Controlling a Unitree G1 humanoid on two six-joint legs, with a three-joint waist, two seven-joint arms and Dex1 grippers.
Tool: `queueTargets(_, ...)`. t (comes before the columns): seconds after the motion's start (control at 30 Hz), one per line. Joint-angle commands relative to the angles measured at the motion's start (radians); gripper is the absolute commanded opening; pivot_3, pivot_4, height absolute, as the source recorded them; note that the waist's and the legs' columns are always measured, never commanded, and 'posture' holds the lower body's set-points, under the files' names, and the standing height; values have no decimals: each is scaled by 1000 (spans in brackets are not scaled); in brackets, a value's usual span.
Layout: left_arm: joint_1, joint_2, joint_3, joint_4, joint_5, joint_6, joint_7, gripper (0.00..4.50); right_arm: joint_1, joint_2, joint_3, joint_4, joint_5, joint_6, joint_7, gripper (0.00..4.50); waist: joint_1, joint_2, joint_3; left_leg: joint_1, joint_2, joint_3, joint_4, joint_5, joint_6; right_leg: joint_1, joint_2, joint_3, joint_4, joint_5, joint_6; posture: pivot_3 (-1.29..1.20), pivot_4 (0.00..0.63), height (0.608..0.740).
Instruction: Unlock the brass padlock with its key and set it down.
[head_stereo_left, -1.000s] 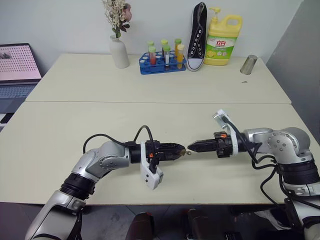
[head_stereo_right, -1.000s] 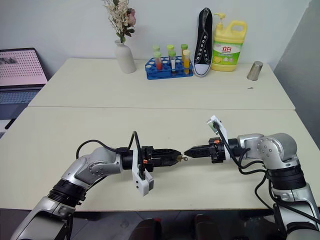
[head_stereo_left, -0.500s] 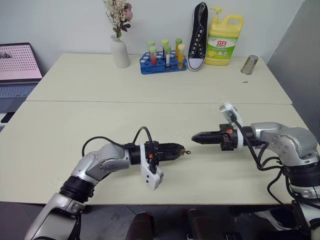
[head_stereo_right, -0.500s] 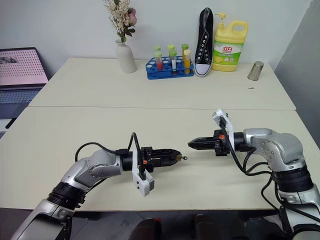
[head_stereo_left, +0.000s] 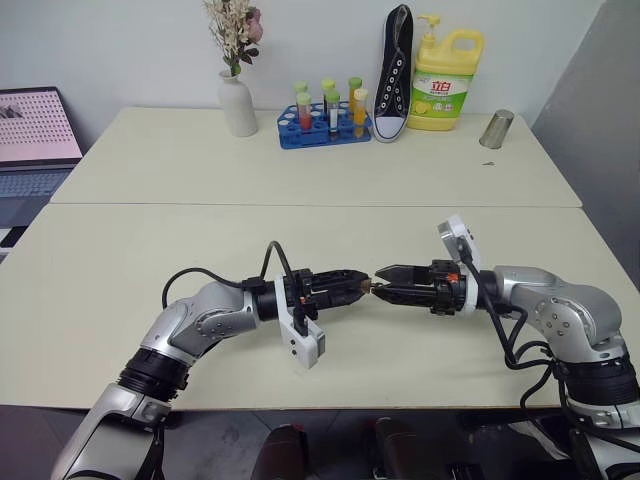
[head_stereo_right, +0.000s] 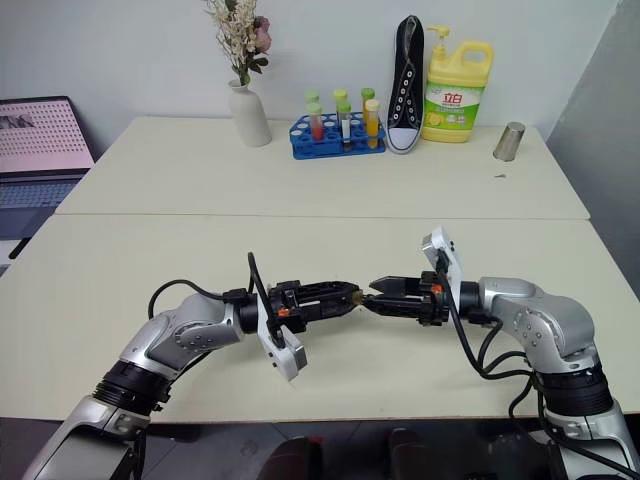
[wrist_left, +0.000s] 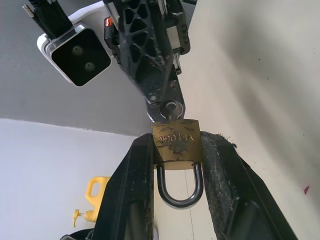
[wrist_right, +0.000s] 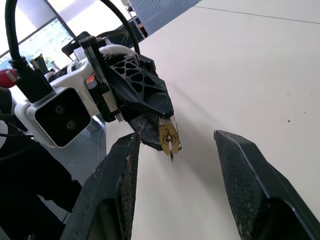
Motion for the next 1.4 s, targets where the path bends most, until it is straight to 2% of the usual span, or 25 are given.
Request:
queueTargets(0.03, -14, 2, 21, -18, -3, -15, 28, 962, -17, 9, -24, -19, 26, -4, -8, 2425, 0, 0, 0, 0, 0, 0, 0, 0, 0, 0, 0, 0, 0, 0, 0, 0, 150, 740)
queueTargets(0.53, -8, 8, 23, -16, 11, -4, 55, 962, -16, -8, -14, -3, 17, -12, 15, 2425, 0, 0, 0, 0, 0, 0, 0, 0, 0, 0, 0, 0, 0, 0, 0, 0, 150, 740)
queueTargets(0.63, -7, 7, 21, -16, 10, -4, 56, 962, -15, -6, -17, -2, 20, -11, 13, 1822, 0, 0, 0, 0, 0, 0, 0, 0, 0, 0, 0, 0, 0, 0, 0, 0, 150, 740)
queueTargets(0.8, -7, 6, 21, -17, 11, -3, 57, 962, -17, -6, -17, 0, 21, -9, 13, 0, 0, 0, 0, 0, 0, 0, 0, 0, 0, 0, 0, 0, 0, 0, 0, 0, 150, 740)
queueTargets(1.23, -7, 2, 21, -25, 14, 3, 58, 962, -28, -7, -16, 3, 41, 17, 18, 0, 0, 0, 0, 0, 0, 0, 0, 0, 0, 0, 0, 0, 0, 0, 0, 0, 150, 740)
queueTargets(1.4, -14, 1, 17, -29, 43, -17, 68, 962, -92, 4, -59, 82, 162, 239, -44, 0, 0, 0, 0, 0, 0, 0, 0, 0, 0, 0, 0, 0, 0, 0, 0, 0, 150, 740)
